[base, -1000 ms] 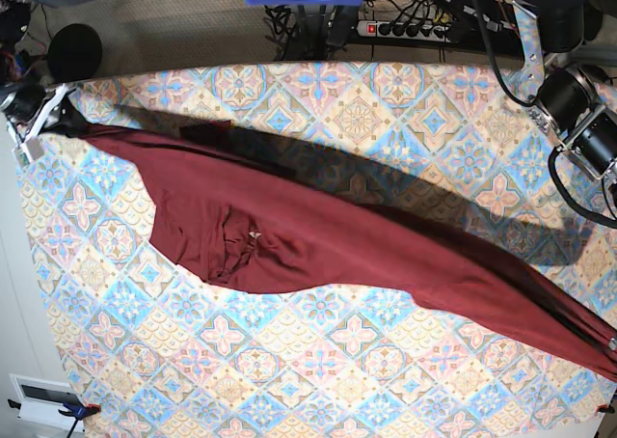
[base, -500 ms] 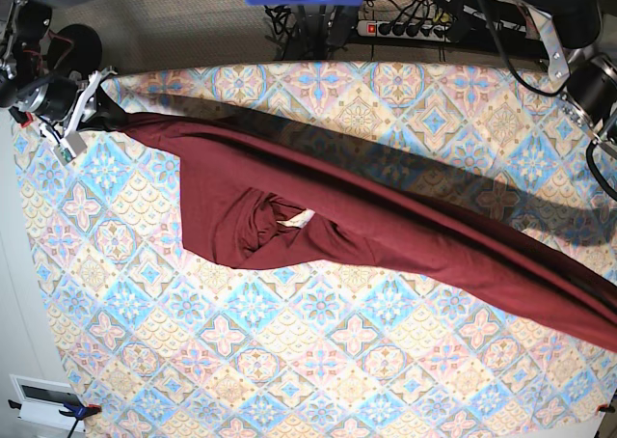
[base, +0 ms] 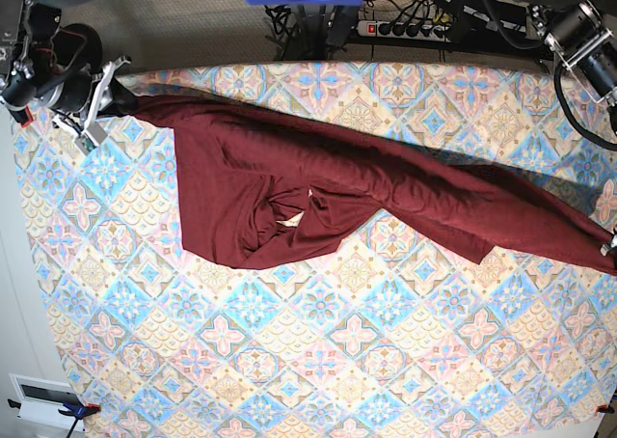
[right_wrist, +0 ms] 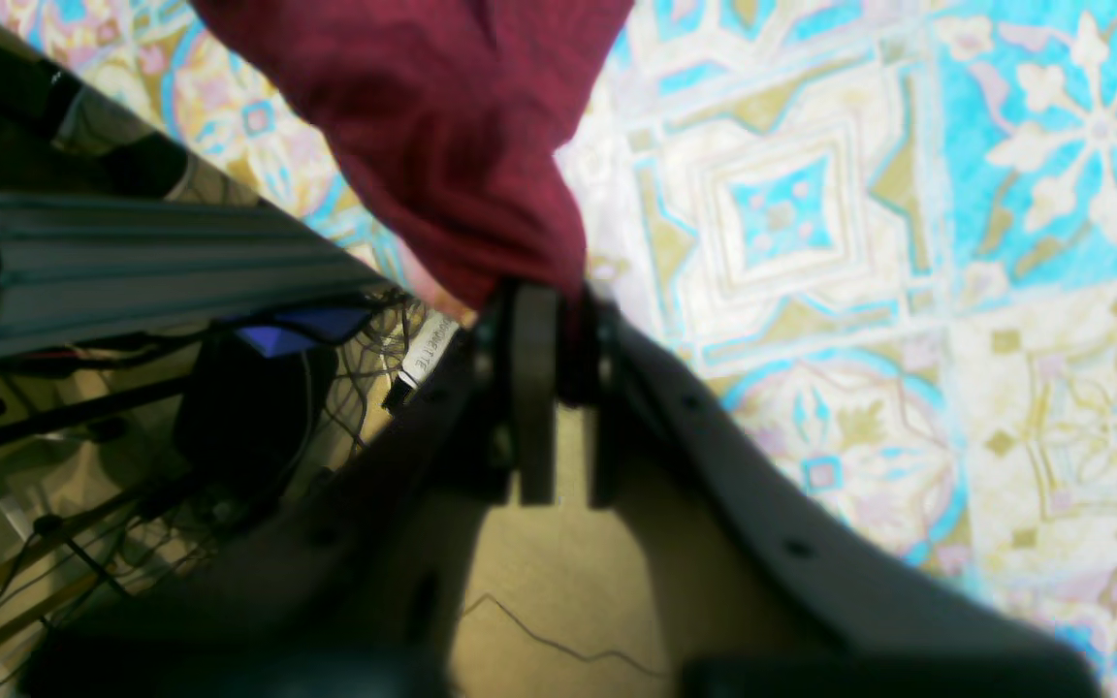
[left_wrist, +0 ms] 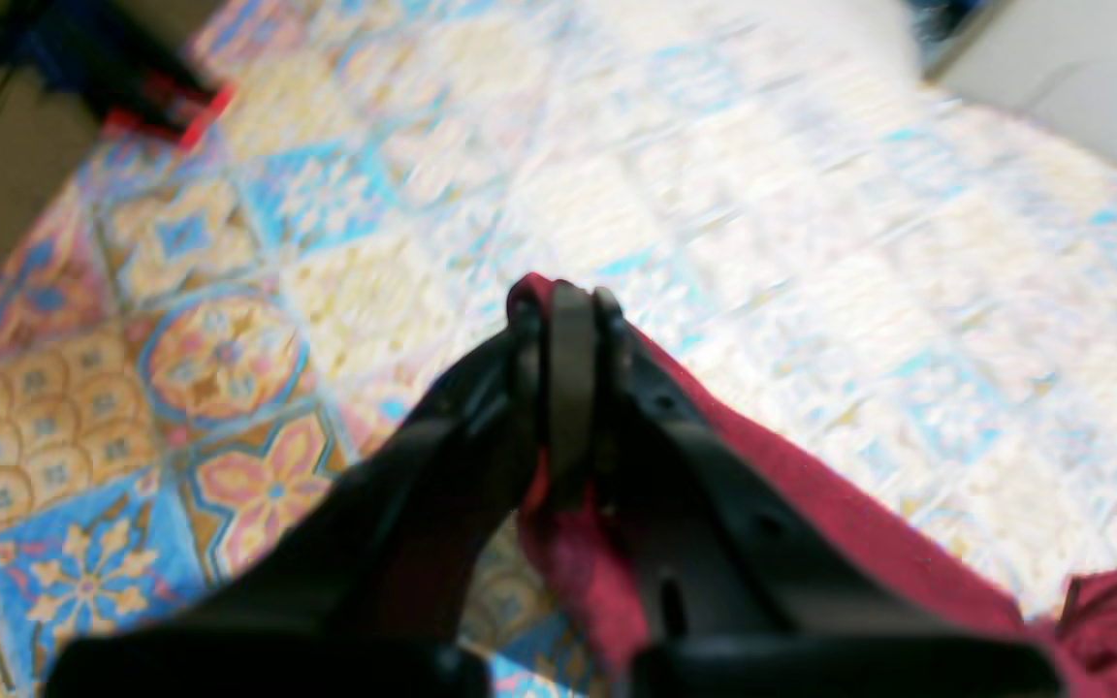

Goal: Layout the t-shirt on the table in an organized manner, then fold the t-shirt properly
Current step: 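Lower the shirt onto the table and release it with the right gripper, then grasp the shirt fabric near the sleeve with the right gripper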

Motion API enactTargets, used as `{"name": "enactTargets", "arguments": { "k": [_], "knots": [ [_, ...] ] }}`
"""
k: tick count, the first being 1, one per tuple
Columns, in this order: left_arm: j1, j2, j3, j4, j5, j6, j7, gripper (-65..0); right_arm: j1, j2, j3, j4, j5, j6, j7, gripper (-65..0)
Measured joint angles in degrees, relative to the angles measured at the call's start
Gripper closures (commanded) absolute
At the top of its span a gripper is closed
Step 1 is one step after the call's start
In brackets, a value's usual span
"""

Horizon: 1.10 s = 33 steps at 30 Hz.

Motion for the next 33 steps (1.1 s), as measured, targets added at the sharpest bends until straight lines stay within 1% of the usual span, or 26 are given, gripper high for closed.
{"name": "enactTargets", "arguments": {
  "k": [4, 7, 9, 11, 12, 13, 14, 16, 19, 21, 22, 24, 26, 30, 31, 33],
  "knots": [
    [-0.1, 0.0, 0.0, 0.0, -0.6, -0.4, -0.4, 0.0, 0.0, 0.1, 2.6, 0.0, -0.2, 0.0, -0.1, -15.8],
    [1.9, 0.0, 0.0, 0.1, -0.6, -0.2, -0.4, 0.0, 0.0, 0.0, 3.8, 0.0, -0.2, 0.0, 0.0, -16.4],
    [3.0, 0.1, 0.0, 1.1, -0.2, -0.2, 0.0, 0.0, 0.0, -0.3, 6.1, 0.0, 0.0, 0.0, 0.0, -16.4],
    [5.4, 0.0, 0.1, 4.2, -0.5, -0.2, -0.2, 0.0, 0.2, -0.2, 8.8, 0.2, -0.5, 0.0, 0.0, -16.4],
    [6.6, -0.1, 0.1, 5.8, -0.6, -0.3, -0.4, 0.0, 1.4, -0.1, 8.9, 0.8, -1.3, -0.1, -1.0, -16.5],
    [7.7, -0.1, 0.1, 7.4, -0.7, -0.3, -0.5, 0.0, 3.7, -0.4, 7.9, 1.7, -1.8, -0.3, -1.7, -16.6],
    [8.5, 0.0, 0.1, 8.6, -0.9, -0.5, -0.5, 0.0, 6.1, -0.9, 6.3, 2.6, -1.4, -0.2, -1.0, -16.6],
    [9.4, 0.0, 0.2, 9.3, -1.0, -0.6, -0.4, 0.0, 11.8, -1.9, 1.4, 3.4, 0.4, 0.0, 0.4, -16.6],
    [9.4, 0.1, -0.1, 9.2, -0.6, -0.6, -0.5, 0.0, 18.5, -2.4, -4.8, 3.3, -0.3, 0.0, -0.1, -16.6],
    [9.6, 0.2, -3.3, 9.1, -0.7, -0.7, 0.0, 0.0, 22.4, -2.4, -8.7, 3.2, -0.4, 0.0, 0.0, -16.6],
    [9.8, 0.2, -5.3, 9.1, -0.8, -0.7, 0.0, 0.0, 24.0, -2.4, -10.4, 3.1, -1.4, 0.0, 0.1, -16.6],
    [10.2, -0.2, -7.7, 9.2, -0.7, -0.5, 1.6, 0.0, 26.7, -3.0, -13.9, 2.4, -6.0, 0.0, 0.2, -16.6],
    [10.5, -0.2, -8.0, 9.1, 0.0, -0.2, 2.8, 0.0, 28.3, -5.5, -17.8, 1.7, -10.8, -0.2, -0.3, -16.7],
    [10.6, 0.3, -7.2, 9.0, -1.1, -0.8, 3.0, 0.0, 30.8, -9.9, -26.4, 0.4, -12.4, 0.5, -0.1, -16.7],
    [10.6, 0.3, -7.3, 9.0, -1.1, -0.8, 3.0, 0.0, 32.0, -10.7, -27.9, -0.8, -13.6, 0.4, 0.5, -16.7],
    [11.1, 0.1, -7.6, 9.0, -0.5, -0.2, 2.9, 0.0, 33.7, -10.9, -30.2, -3.6, -16.3, 0.1, 0.5, -18.0]
  ]
}}
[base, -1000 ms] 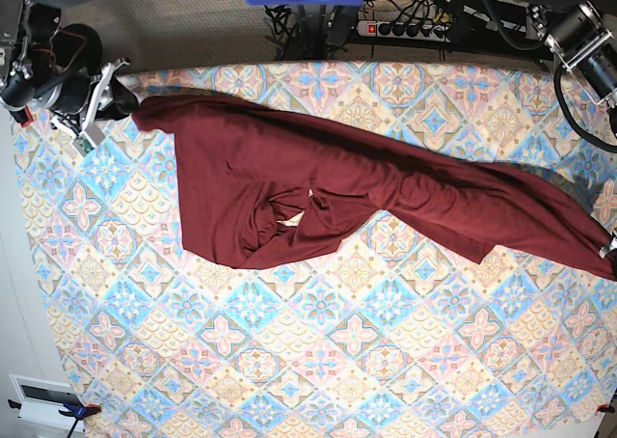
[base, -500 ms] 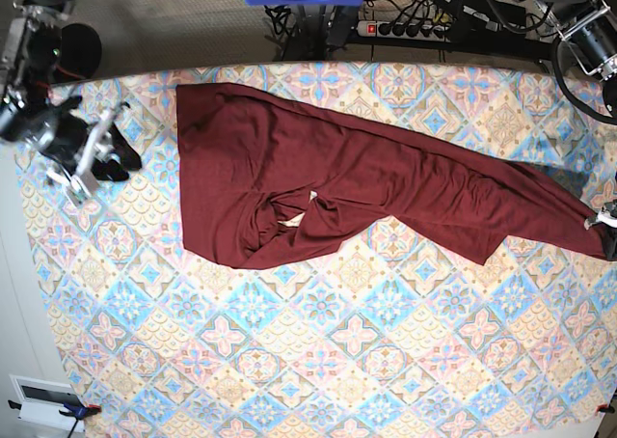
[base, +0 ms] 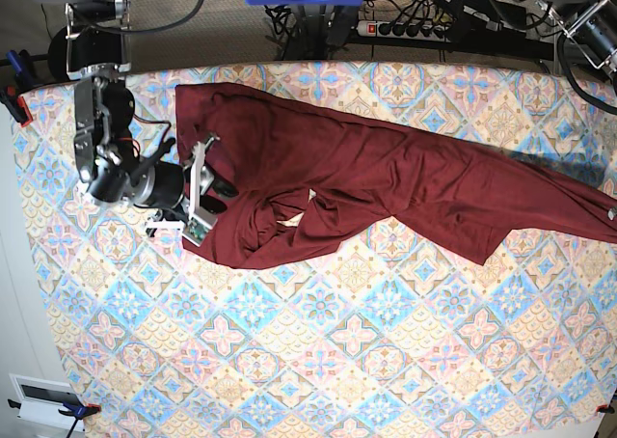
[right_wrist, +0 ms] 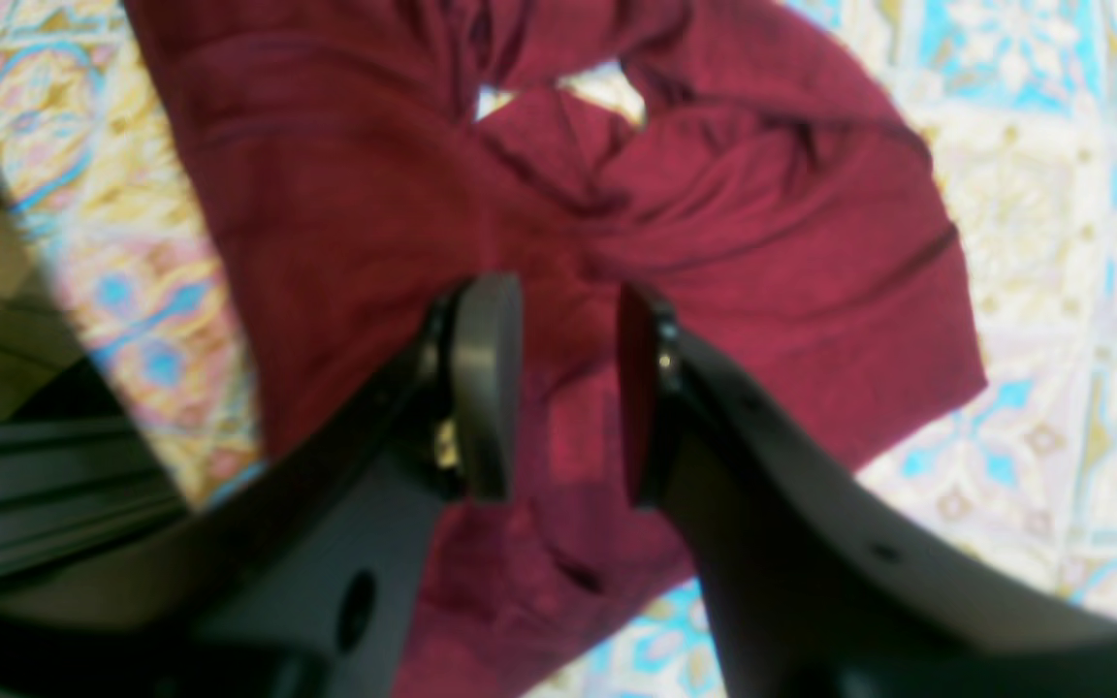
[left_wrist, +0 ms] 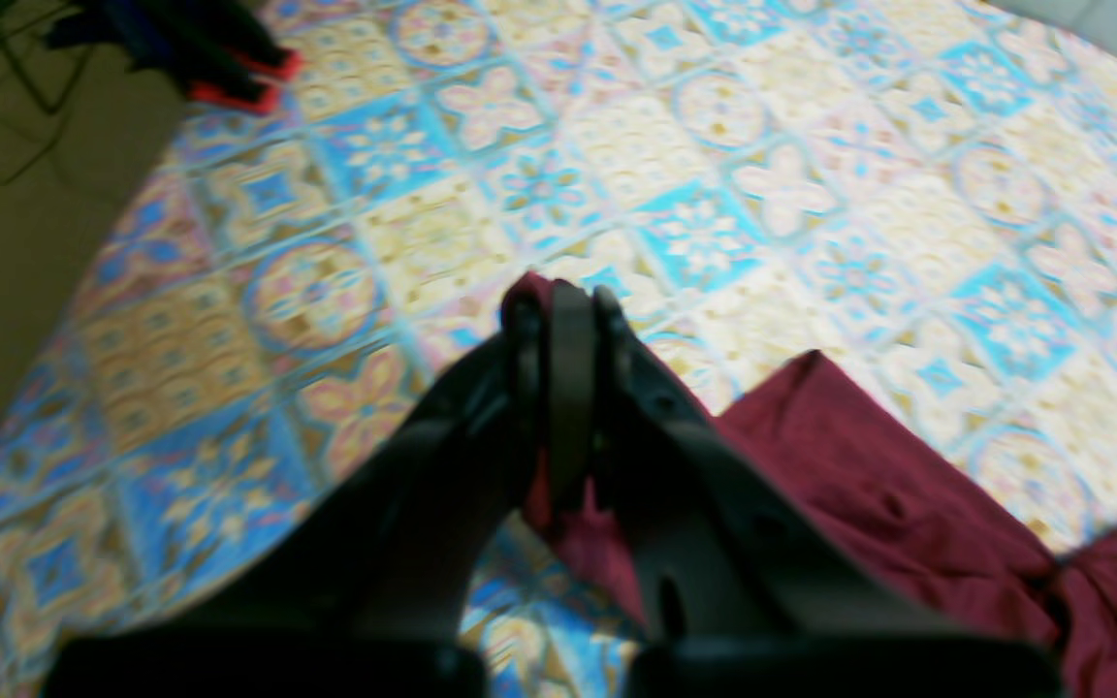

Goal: Layout the t-shirt on the table in an organized manner, then fold the t-shirt properly
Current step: 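Grasp the shirt fabric near the sleeve with the right gripper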

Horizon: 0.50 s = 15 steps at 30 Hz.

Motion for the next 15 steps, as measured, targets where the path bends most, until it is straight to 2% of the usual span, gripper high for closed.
{"name": "enactTargets", "arguments": {
  "k": [2, 6, 15],
  "knots": [
    [0.7, 0.0, 0.0, 0.0, -0.1, -0.2, -0.2, 0.0, 0.3, -0.7, -1.6, -2.8, -1.8, -0.2, -0.6, -20.3],
    [0.8, 0.0, 0.0, 0.0, -0.3, -0.5, -0.2, 0.0, -0.1, -4.3, -2.2, -7.8, -1.4, -0.1, 0.0, -22.4],
    [0.8, 0.0, 0.0, 0.0, -0.1, -0.4, -0.2, 0.0, -0.2, -4.2, -2.4, -13.8, -1.9, -0.2, 5.4, -22.5]
  ]
}}
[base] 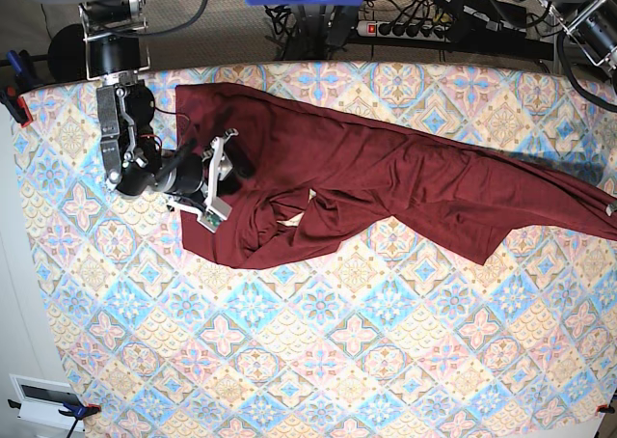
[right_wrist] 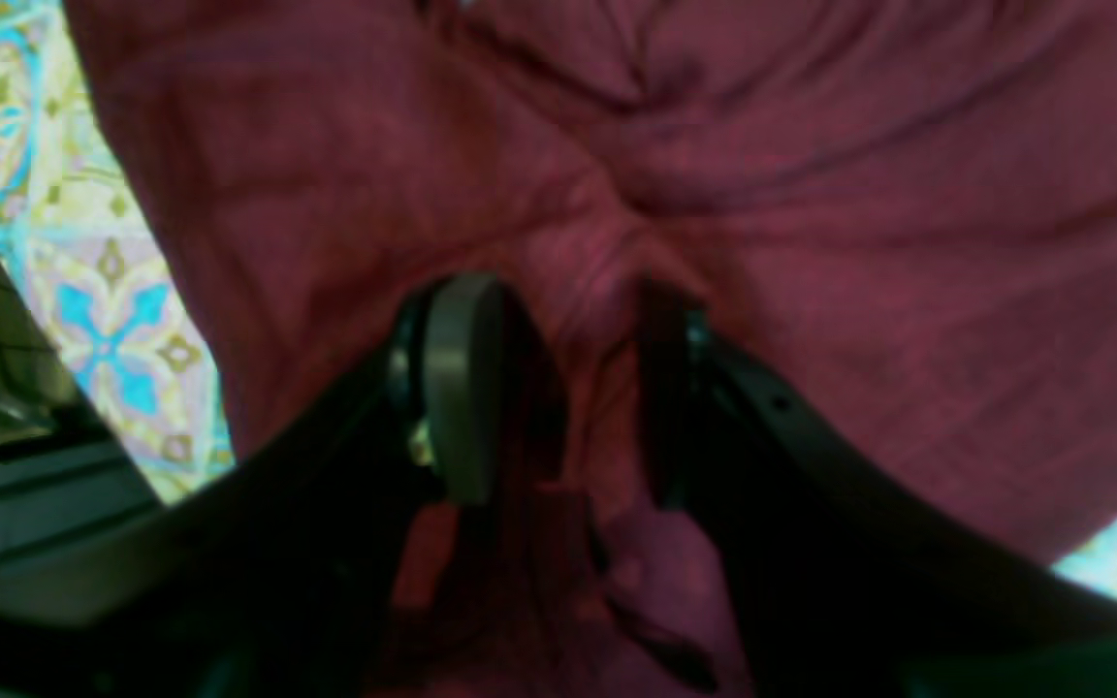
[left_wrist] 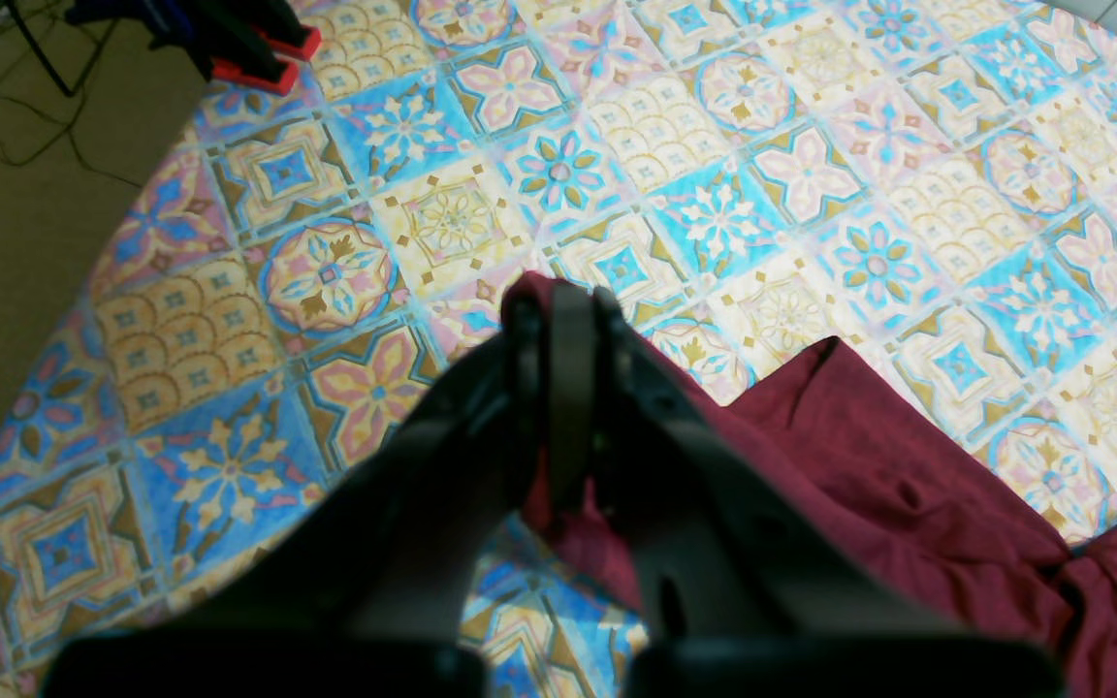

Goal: Layout the t-shirt on the table in an organized manner, then fold the t-shirt properly
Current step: 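Grasp the shirt fabric near the sleeve with the right gripper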

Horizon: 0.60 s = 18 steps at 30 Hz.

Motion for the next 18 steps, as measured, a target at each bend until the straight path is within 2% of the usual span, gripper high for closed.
{"name": "enactTargets", "arguments": {
  "k": [3, 8, 13, 18],
  "knots": [
    [0.1, 0.0, 0.0, 0.0, 0.0, 0.0, 0.0, 0.0, 0.4, 0.0, 0.0, -1.7, 0.9, 0.1, 3.0, -22.5],
    [0.2, 0.0, 0.0, 0.0, 0.0, 0.0, 0.0, 0.0, 0.0, 0.0, 0.1, -4.4, 0.0, -0.1, 2.7, -22.5],
    [0.2, 0.0, 0.0, 0.0, 0.0, 0.0, 0.0, 0.0, 0.7, 0.0, 0.5, -5.6, 0.4, -0.1, 7.7, -22.5],
    [0.2, 0.0, 0.0, 0.0, 0.0, 0.0, 0.0, 0.0, 0.0, 0.0, 0.5, -7.9, 0.1, -0.2, 7.4, -22.4]
  ]
}}
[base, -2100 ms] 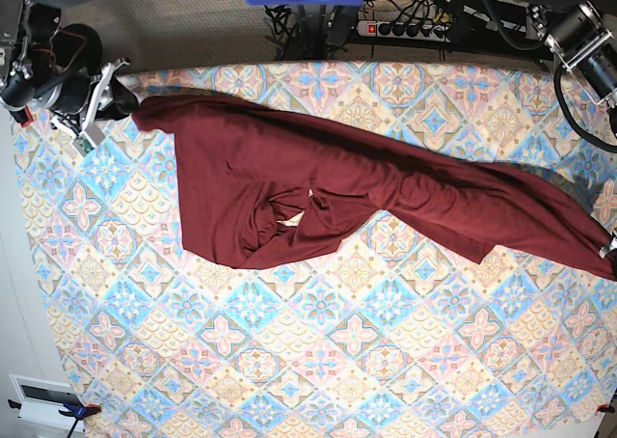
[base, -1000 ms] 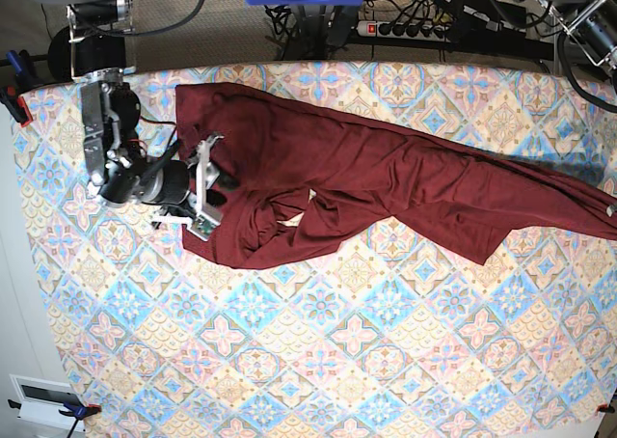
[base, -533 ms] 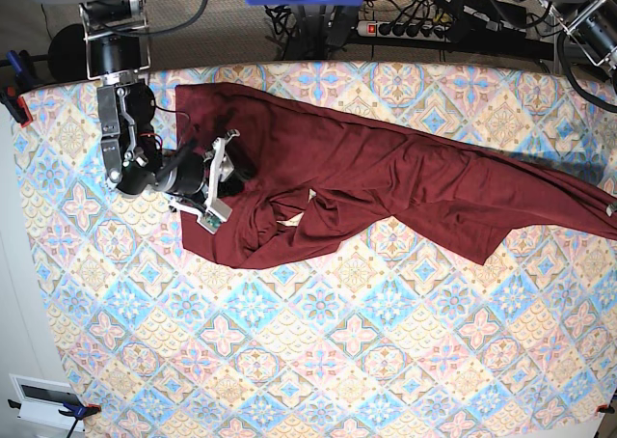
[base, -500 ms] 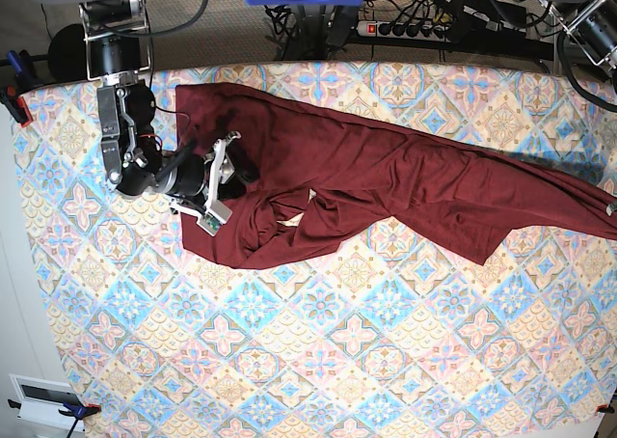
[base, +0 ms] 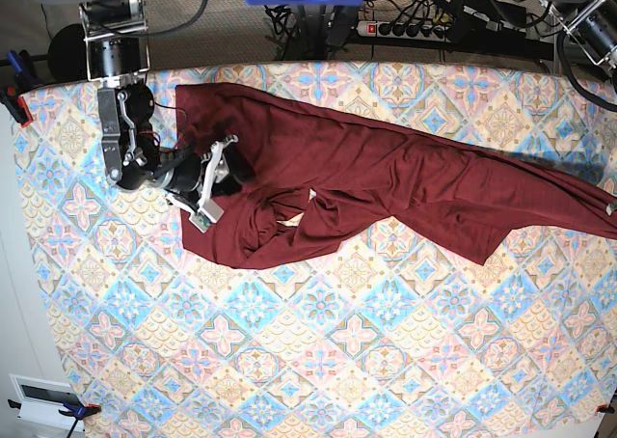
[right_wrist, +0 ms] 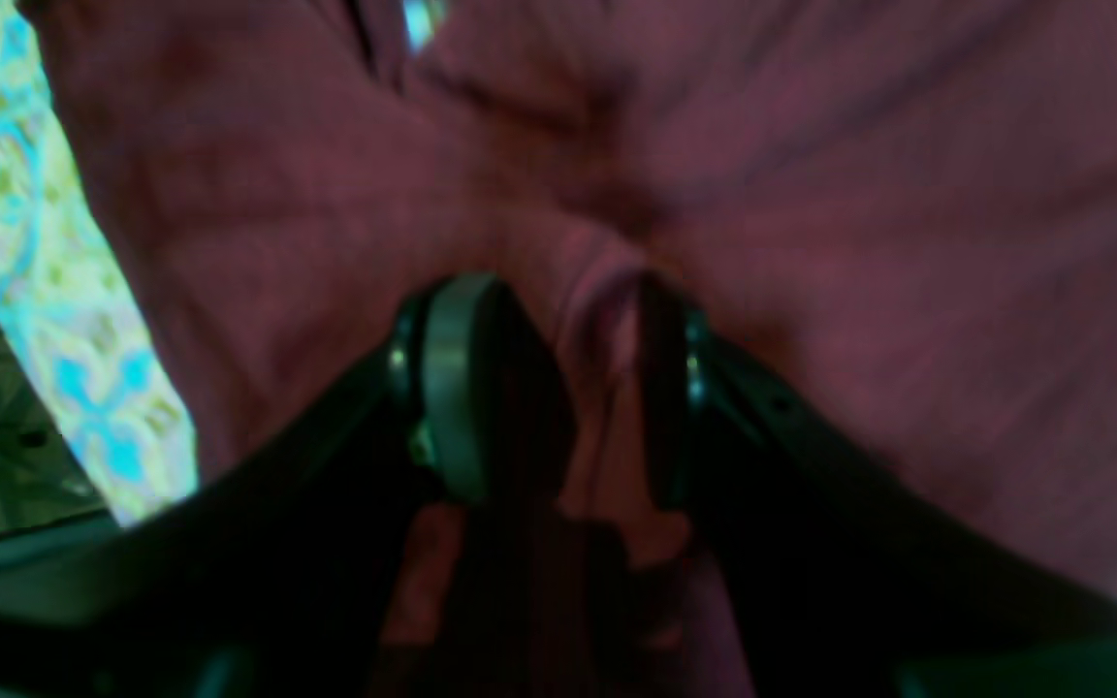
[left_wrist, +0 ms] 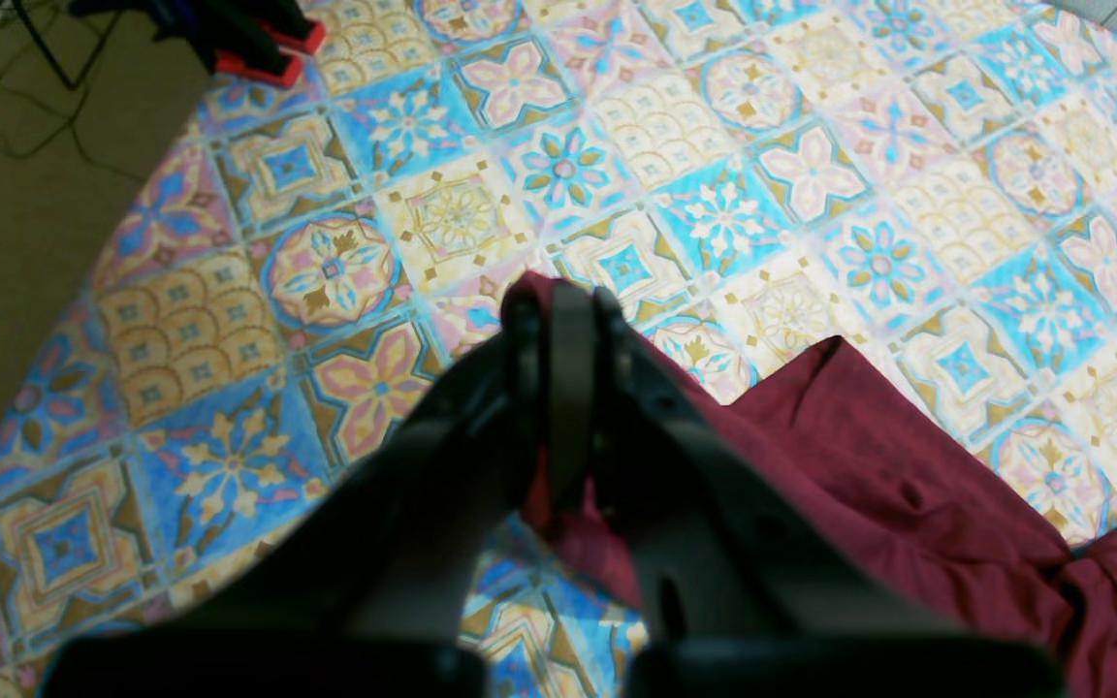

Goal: Layout the t-shirt on the table in an organized manner, then fold the t-shirt properly
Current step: 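Grasp the shirt fabric near the sleeve with the right gripper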

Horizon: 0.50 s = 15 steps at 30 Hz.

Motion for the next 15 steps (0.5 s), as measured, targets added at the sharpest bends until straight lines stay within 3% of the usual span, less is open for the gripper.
{"name": "enactTargets", "arguments": {
  "k": [5, 7, 11, 15],
  "knots": [
    [0.0, 0.0, 0.0, 0.0, 0.0, 0.0, 0.0, 0.0, 0.5, -0.1, -0.3, 0.0, 0.3, 0.0, 0.3, -21.1],
    [0.0, 0.0, 0.0, 0.0, 0.0, 0.0, 0.0, 0.0, 0.3, 0.0, -0.4, 0.2, 0.2, 0.0, 0.2, -16.4],
    [-0.7, 0.4, 0.0, 0.0, -1.1, 0.0, -0.3, 0.0, 0.1, -0.4, 0.0, 2.9, 0.1, 0.0, 0.0, 0.0],
    [-4.1, 2.7, 0.2, 0.0, -2.0, 0.0, -0.4, 0.0, 0.2, -2.6, 2.4, 7.7, 0.8, 0.9, 0.7, 0.0]
  ]
}}
